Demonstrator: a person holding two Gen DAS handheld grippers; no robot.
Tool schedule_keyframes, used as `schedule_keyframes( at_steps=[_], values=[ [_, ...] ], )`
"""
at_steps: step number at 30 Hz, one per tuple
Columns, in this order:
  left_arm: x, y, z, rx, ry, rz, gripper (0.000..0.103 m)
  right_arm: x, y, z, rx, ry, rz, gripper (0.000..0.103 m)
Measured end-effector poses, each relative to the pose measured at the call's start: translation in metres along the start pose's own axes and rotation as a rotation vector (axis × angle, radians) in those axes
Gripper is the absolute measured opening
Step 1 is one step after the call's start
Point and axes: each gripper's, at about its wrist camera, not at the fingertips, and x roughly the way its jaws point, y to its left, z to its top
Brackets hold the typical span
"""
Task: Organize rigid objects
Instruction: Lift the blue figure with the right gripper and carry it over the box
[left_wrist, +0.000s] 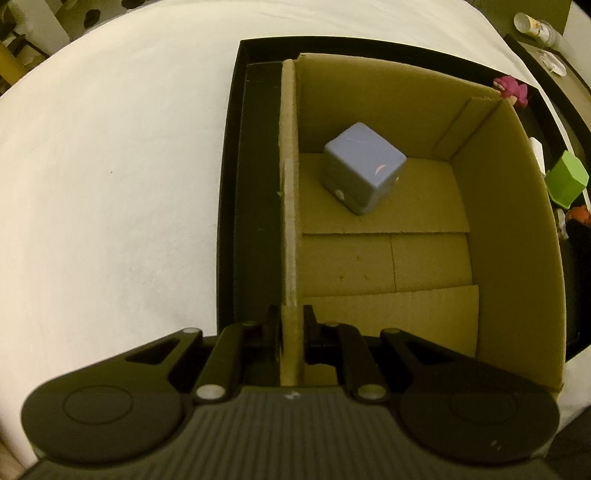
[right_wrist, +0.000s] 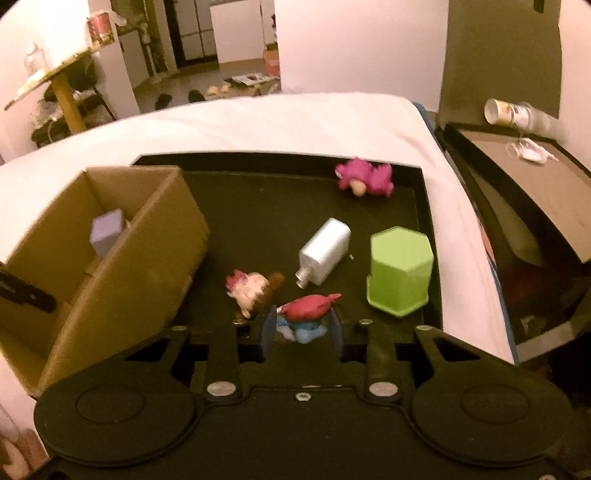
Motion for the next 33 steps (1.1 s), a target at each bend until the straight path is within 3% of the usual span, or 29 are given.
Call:
schedule_keyframes(
  at_steps=[2, 5, 9, 13, 14, 16, 18, 23, 33],
  values=[
    [-0.001, 0.001, 0.000, -0.003, 0.000, -0.002, 0.010, -0.004, 0.003, 0.005, -0.007, -0.013, 0.010, 0.027],
    [0.000, 0.003, 0.000, -0.009, -0.001, -0.007, 0.010, -0.008, 0.006, 0.012, -0.014, -0.022, 0.033, 0.001],
    [0.000, 0.006, 0.000, -0.017, -0.001, -0.014, 0.010, -0.010, 0.012, 0.018, -0.038, -0.032, 0.040, 0.000],
    [0.000, 0.007, -0.001, -0.015, -0.003, -0.018, 0.010, -0.002, 0.011, 0.015, -0.018, 0.011, 0.060, 0.002],
    [0.000, 0.008, -0.001, -0.015, -0.003, -0.020, 0.010, -0.001, 0.011, 0.013, -0.001, 0.020, 0.067, 0.006],
    [0.001, 0.009, -0.001, -0.013, -0.004, -0.023, 0.010, 0.003, 0.014, 0.009, 0.011, 0.034, 0.066, 0.025],
    [0.001, 0.010, -0.001, -0.014, -0.003, -0.025, 0.011, 0.006, 0.019, 0.005, -0.002, 0.044, 0.064, 0.061],
    [0.001, 0.011, -0.001, -0.012, -0.002, -0.030, 0.011, 0.015, 0.033, -0.002, -0.060, 0.050, 0.061, 0.072],
    [0.003, 0.015, 0.000, -0.013, 0.000, -0.035, 0.011, 0.035, 0.039, -0.004, -0.132, 0.080, 0.064, 0.074]
  ],
)
